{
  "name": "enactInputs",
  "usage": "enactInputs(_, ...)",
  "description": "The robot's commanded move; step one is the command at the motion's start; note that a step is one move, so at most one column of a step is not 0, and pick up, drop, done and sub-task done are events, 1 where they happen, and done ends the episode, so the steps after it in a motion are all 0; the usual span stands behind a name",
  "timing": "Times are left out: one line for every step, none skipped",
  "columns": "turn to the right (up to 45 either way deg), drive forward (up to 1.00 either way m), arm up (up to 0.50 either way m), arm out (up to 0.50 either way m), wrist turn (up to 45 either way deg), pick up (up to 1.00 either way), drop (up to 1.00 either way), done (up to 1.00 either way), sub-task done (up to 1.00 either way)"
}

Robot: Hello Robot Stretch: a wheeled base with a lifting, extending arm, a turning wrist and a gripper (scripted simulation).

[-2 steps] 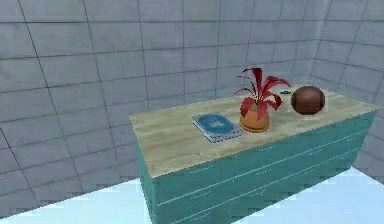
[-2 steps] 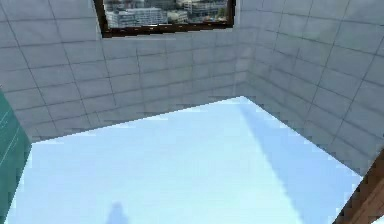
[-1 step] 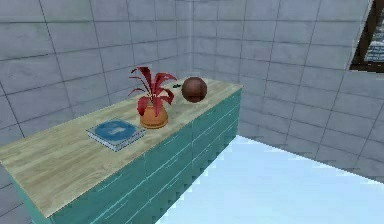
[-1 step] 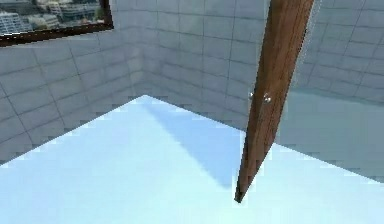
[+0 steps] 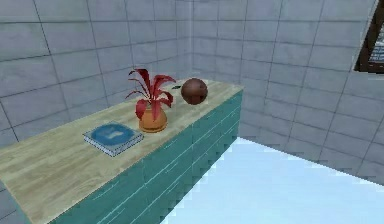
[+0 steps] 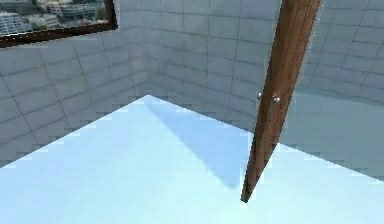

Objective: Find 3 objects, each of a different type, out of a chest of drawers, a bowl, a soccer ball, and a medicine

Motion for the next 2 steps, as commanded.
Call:
enactInputs(-9.0, 0.00, 0.00, 0.00, 0.0, 0.00, 0.00, 0.00, 0.00)
enactInputs(0.0, 0.00, 0.00, 0.00, 0.0, 0.00, 0.00, 0.00, 1.00)
